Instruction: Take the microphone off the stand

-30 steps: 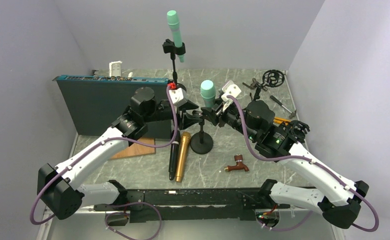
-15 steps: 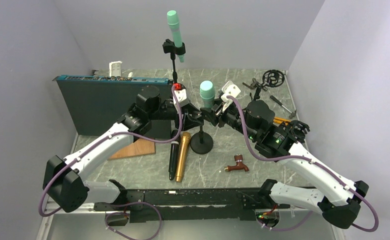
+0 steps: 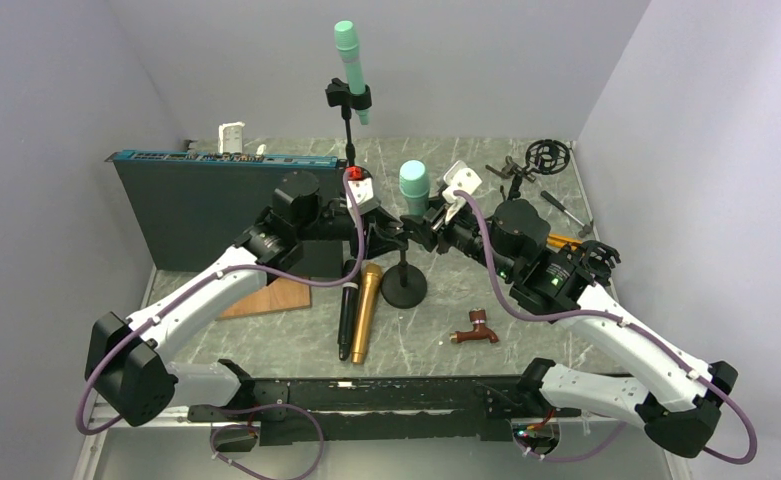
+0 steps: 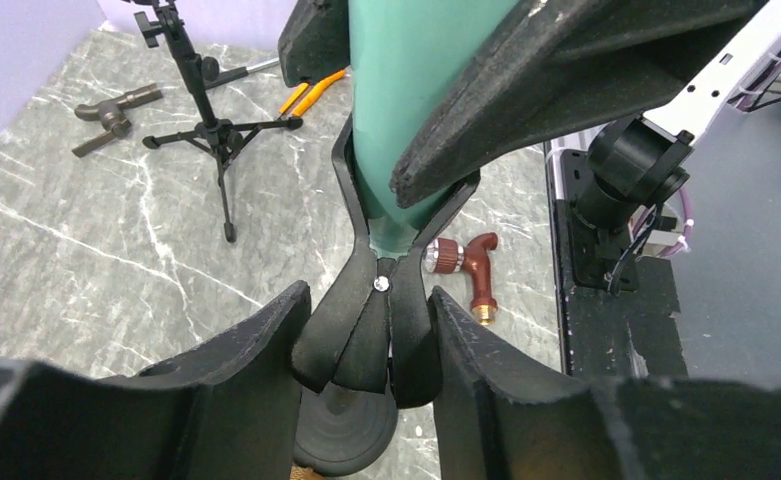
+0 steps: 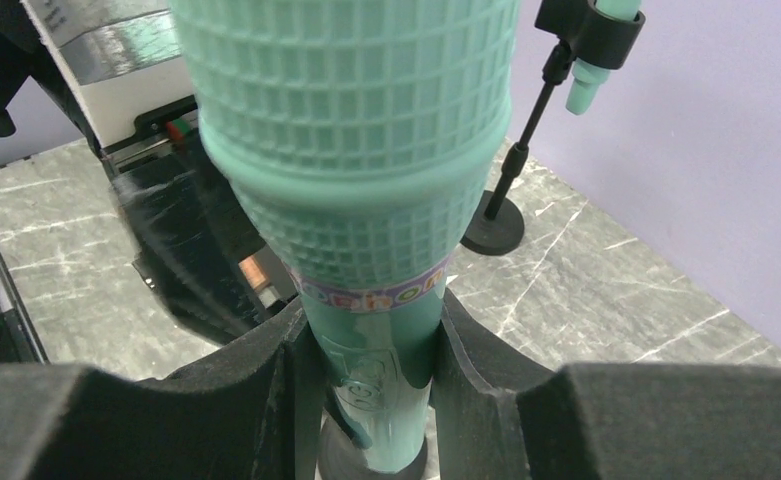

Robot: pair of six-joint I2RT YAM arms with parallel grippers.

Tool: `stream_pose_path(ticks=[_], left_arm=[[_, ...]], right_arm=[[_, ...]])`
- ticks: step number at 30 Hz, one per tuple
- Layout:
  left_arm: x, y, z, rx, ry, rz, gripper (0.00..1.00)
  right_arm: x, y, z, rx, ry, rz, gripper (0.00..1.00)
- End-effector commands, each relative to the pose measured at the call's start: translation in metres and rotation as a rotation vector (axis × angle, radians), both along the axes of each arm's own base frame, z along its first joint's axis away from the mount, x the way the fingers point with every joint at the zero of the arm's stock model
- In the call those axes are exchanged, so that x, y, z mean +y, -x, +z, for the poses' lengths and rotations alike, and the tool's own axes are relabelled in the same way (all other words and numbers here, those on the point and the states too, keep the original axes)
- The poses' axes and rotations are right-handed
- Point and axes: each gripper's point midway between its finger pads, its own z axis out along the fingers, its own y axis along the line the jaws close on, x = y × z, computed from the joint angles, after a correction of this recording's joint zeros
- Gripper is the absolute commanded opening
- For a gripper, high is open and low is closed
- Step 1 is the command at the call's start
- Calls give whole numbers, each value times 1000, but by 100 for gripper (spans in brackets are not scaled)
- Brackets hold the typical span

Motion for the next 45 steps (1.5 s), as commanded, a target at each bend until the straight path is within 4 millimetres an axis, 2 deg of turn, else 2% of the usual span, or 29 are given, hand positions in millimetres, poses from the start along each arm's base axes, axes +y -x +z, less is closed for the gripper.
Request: stream_pose_path(ticks=[1, 2, 3, 8, 11, 14, 19, 22, 24, 27, 30, 31, 38, 44, 45], left_arm=[[1, 4, 35, -89, 68, -9, 34], [1, 1, 34, -80, 57, 2, 13], [1, -2, 32, -73, 48, 13, 0], [-3, -3, 28, -52, 37, 2, 0], [-5, -3, 25, -45, 28, 5, 0], [-8, -4, 21, -44, 6, 7, 0], [-10, -2, 20, -60, -3, 13, 0], [-12, -1, 18, -54, -12, 11, 0], [-12, -2, 18, -54, -9, 22, 0], [-10, -12, 21, -48, 0, 95, 0], [-4, -28, 23, -30, 16, 208, 0], [-3, -33, 26, -31, 31, 240, 0], [-4, -67, 42, -3, 90, 395, 0], [-7, -95, 61, -5, 124, 483, 0], [-9, -99, 59, -3, 118, 490, 0]], right_arm=[[10, 7, -1, 32, -17, 54, 0], [9, 6, -1, 31, -15, 49, 0], [9, 6, 0, 28, -15, 44, 0], [4, 0, 9, 14, -17, 5, 0], [-9, -9, 22, -13, -25, -76, 0], [-29, -14, 43, -61, -45, -167, 0], [-68, -7, 71, -123, -71, -277, 0], [-95, 1, 80, -131, -105, -351, 0], [-109, 2, 74, -90, -129, -417, 0], [-122, -1, 41, 38, -120, -513, 0], [-125, 2, -2, 188, -137, -575, 0], [-124, 4, -22, 244, -138, -582, 0], [-81, 33, -109, 563, -276, -425, 0], [-55, 49, -173, 774, -336, -361, 0], [-51, 50, -176, 789, -353, -347, 0]])
